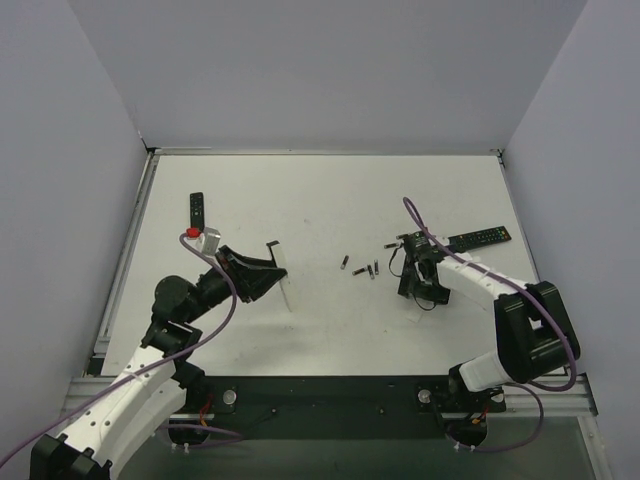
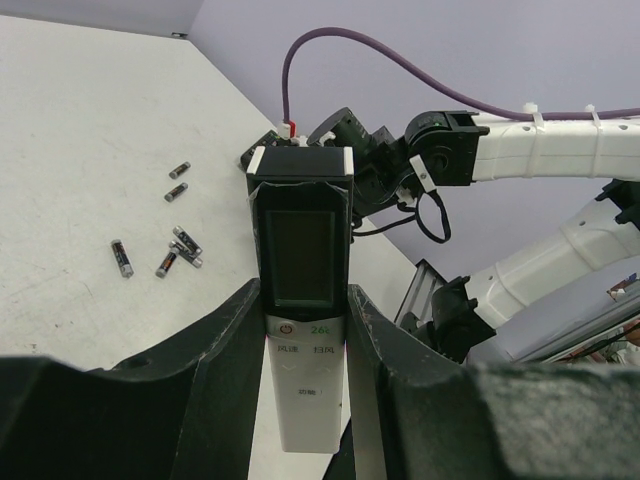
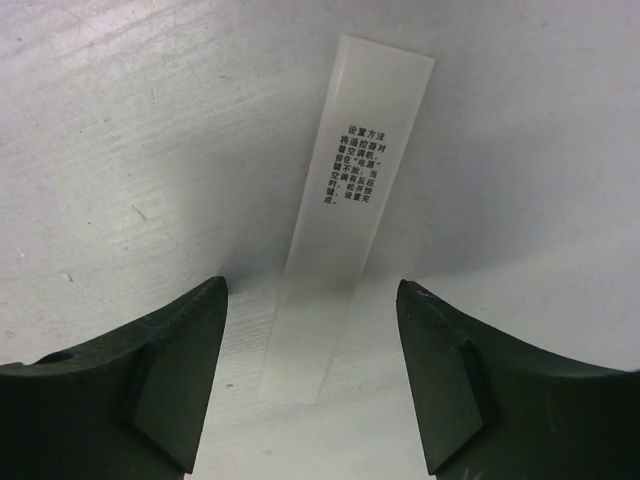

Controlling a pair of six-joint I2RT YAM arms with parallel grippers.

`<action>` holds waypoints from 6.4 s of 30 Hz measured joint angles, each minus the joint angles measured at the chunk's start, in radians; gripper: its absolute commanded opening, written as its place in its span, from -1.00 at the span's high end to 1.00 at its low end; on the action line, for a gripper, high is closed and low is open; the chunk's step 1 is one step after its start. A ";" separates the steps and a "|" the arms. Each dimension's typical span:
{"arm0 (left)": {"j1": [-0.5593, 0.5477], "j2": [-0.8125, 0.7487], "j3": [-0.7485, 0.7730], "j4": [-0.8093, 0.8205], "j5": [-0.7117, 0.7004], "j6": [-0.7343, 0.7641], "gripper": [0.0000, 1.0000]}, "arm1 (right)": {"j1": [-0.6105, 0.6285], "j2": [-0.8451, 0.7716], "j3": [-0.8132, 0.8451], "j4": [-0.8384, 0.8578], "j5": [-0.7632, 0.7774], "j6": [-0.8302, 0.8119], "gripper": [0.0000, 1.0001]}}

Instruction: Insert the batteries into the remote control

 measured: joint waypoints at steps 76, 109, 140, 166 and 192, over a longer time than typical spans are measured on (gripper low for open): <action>-0.238 0.054 0.214 -0.338 -0.439 0.011 -0.79 | 0.723 -0.262 0.243 0.275 -0.206 -0.409 1.00; -0.378 0.209 0.176 -0.160 -0.616 -0.029 0.74 | 0.781 -0.200 0.278 0.249 -0.041 -0.425 0.73; 0.043 0.033 -0.055 -0.199 -0.185 -0.068 1.00 | 0.382 -0.110 0.332 0.069 -0.060 -0.041 -0.54; -0.001 -0.002 -0.075 -0.197 -0.154 -0.063 1.00 | 0.353 0.439 0.599 0.007 0.022 0.148 0.24; -0.012 -0.005 -0.075 -0.190 -0.147 -0.069 1.00 | 0.348 0.552 0.650 0.003 0.025 0.168 1.00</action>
